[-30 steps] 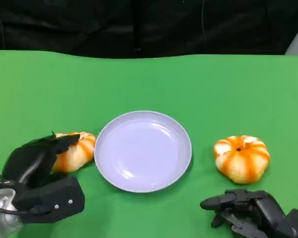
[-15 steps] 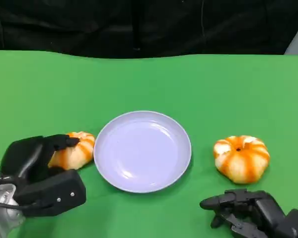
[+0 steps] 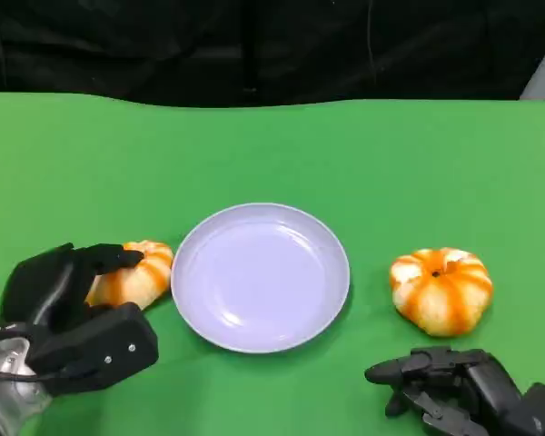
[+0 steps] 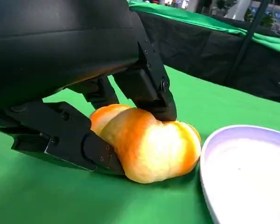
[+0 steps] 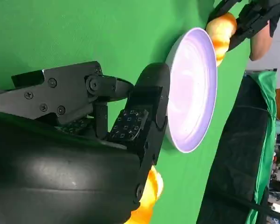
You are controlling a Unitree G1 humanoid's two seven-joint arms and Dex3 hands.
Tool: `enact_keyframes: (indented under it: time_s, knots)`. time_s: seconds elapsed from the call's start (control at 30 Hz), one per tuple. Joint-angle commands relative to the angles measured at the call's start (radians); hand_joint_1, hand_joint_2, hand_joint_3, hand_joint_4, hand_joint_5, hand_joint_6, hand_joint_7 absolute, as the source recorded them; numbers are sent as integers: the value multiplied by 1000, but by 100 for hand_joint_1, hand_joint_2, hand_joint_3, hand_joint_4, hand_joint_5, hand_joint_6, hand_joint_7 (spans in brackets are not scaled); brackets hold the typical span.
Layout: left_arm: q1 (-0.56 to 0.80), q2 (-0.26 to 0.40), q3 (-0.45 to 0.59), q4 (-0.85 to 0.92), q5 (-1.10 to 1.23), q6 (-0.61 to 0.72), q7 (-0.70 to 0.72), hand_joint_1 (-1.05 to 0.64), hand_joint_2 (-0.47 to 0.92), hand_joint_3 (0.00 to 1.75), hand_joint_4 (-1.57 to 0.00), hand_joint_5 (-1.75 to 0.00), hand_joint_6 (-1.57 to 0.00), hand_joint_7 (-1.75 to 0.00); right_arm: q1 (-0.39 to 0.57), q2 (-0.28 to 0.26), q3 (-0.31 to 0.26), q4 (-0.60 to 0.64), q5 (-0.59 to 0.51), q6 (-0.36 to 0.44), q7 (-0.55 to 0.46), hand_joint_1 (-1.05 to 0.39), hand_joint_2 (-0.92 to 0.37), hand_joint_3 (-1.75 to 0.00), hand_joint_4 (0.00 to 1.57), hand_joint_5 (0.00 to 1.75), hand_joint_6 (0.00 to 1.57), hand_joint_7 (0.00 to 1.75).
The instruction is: Grasp the bread from the table and place it into the plate.
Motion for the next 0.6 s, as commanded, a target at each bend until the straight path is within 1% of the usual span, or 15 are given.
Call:
enact_keyframes:
  time_s: [0.03,0.13,0.33,0.47,0.6]
  knots:
    - [18,-8,14,12,-9,6,50,-3,89,0,-86,-86,-125,-2,9,-8,0,6,-2,9,0,-8,-92,-37,82,114,120,13]
    - [19,-9,15,13,-5,-1,85,-3,88,0,-88,-85,-127,-2,9,-9,1,5,-7,10,-4,-8,-92,-37,82,114,119,13]
    - [18,-10,12,16,-4,-2,91,-3,88,0,-87,-86,-127,-1,9,-9,2,5,-6,10,-5,-8,-92,-37,82,113,119,13]
    - [22,-23,56,1,-33,24,191,-6,89,0,-83,-86,-126,0,7,-8,5,6,-5,17,-5,-7,-92,-37,82,114,120,13]
    - [23,-24,65,-2,-30,10,227,-3,89,0,-82,-87,-126,-1,7,-11,7,6,-13,12,-12,-7,-92,-37,81,114,119,13]
